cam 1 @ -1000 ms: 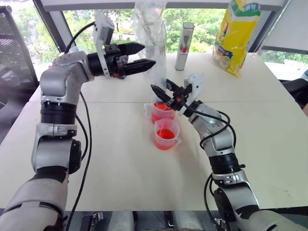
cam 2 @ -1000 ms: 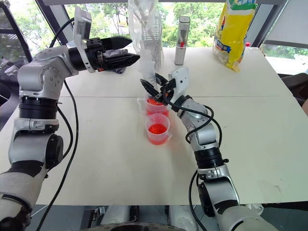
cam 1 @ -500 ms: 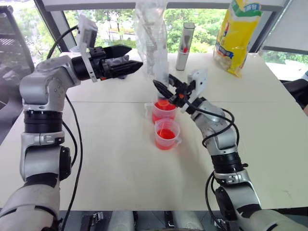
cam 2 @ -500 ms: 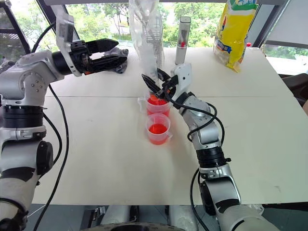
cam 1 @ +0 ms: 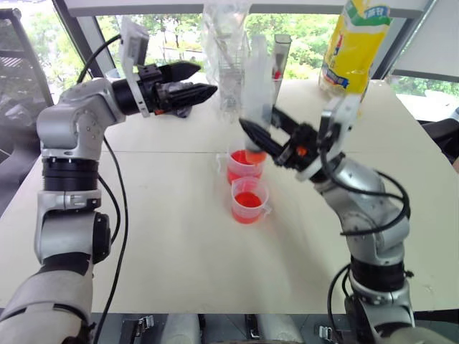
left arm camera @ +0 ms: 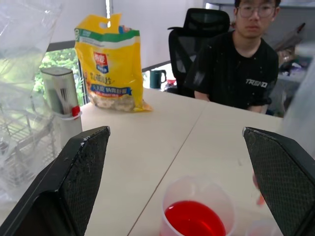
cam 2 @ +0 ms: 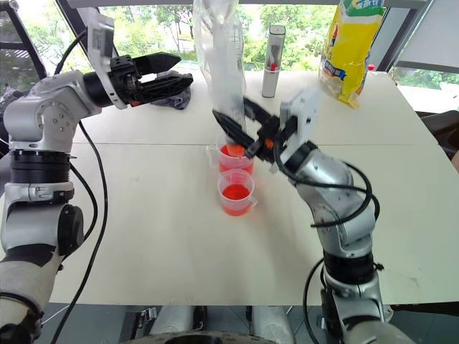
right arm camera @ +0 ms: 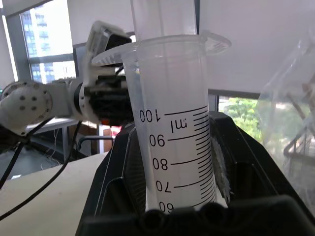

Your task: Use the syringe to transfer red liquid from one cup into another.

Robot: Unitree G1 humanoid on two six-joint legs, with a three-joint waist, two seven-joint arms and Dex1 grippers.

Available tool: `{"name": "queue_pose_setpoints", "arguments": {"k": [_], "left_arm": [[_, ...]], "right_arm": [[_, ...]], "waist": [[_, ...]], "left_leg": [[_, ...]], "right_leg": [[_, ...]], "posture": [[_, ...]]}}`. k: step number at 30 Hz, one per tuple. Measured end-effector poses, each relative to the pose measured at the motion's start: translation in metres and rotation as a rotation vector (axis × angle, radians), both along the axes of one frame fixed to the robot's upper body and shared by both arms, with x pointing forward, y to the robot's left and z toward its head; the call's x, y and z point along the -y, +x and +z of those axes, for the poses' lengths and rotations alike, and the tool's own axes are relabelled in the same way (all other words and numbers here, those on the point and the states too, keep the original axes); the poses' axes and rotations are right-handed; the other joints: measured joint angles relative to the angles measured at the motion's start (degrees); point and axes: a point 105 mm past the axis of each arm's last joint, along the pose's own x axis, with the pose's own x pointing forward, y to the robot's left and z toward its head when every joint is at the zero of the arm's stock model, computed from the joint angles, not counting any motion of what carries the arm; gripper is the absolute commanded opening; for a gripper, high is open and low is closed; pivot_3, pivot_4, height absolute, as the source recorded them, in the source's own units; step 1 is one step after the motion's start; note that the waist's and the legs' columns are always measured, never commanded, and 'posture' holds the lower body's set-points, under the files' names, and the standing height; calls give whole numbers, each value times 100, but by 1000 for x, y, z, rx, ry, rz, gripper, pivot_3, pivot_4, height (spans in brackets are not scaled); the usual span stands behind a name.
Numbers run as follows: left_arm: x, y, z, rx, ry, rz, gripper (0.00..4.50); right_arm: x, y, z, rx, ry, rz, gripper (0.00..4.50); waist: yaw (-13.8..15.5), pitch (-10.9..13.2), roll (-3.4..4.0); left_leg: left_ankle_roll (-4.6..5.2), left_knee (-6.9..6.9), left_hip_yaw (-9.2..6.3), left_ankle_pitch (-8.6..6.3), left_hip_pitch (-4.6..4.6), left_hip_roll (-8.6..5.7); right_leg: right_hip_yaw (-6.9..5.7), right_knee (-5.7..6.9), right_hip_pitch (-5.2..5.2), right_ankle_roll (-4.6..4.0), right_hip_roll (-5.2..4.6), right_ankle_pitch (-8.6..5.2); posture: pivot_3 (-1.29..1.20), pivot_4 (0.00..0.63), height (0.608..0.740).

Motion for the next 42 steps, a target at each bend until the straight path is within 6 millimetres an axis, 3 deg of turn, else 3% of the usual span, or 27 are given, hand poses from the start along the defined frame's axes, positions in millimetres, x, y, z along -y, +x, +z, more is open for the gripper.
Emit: {"name": "queue_pose_setpoints", "arguments": {"k": [7, 19, 28, 37, 40, 42], "left_arm": [[18, -6, 2, 0, 16, -84, 4479], [34, -18, 1, -27, 31, -198, 4479], [35, -26, 4, -31, 39, -237, 4479], [55, -27, -3, -44, 29, -290, 4479], [58, -28, -3, -39, 28, -301, 3682], [62, -30, -4, -41, 26, -320, 2819]], "right_arm": [[0, -3, -33, -64, -46, -31, 1427], [-1, -2, -33, -46, -48, -37, 1427], [-1, -2, -33, -43, -48, -37, 1427], [-1, -2, -35, -50, -57, -34, 1427], [0, -1, -35, -50, -59, -37, 1427], [0, -2, -36, -51, -64, -34, 1427]], "waist": [[-26, 1, 1], [-9, 1, 1], [-6, 1, 1], [-12, 1, 1], [-19, 1, 1], [-9, 1, 1]], "left_leg": [[0, 0, -2, 0, 1, 1], [0, 2, -2, 0, 0, 0], [0, 1, -3, 0, 1, 0], [0, 1, -4, 0, 2, -1], [0, 1, -5, 0, 2, 0], [0, 2, -5, 0, 1, 0]], "right_leg": [[1, 1, -1, 0, 6, 0], [1, 1, 0, 1, 5, -1], [1, 1, 0, 1, 5, -1], [1, 1, 1, 1, 6, -1], [1, 1, 1, 1, 7, -1], [1, 1, 1, 1, 6, -1]], "posture": [[0, 150, 740], [0, 150, 740], [0, 150, 740], [0, 150, 740], [0, 150, 740], [0, 150, 740]]}}
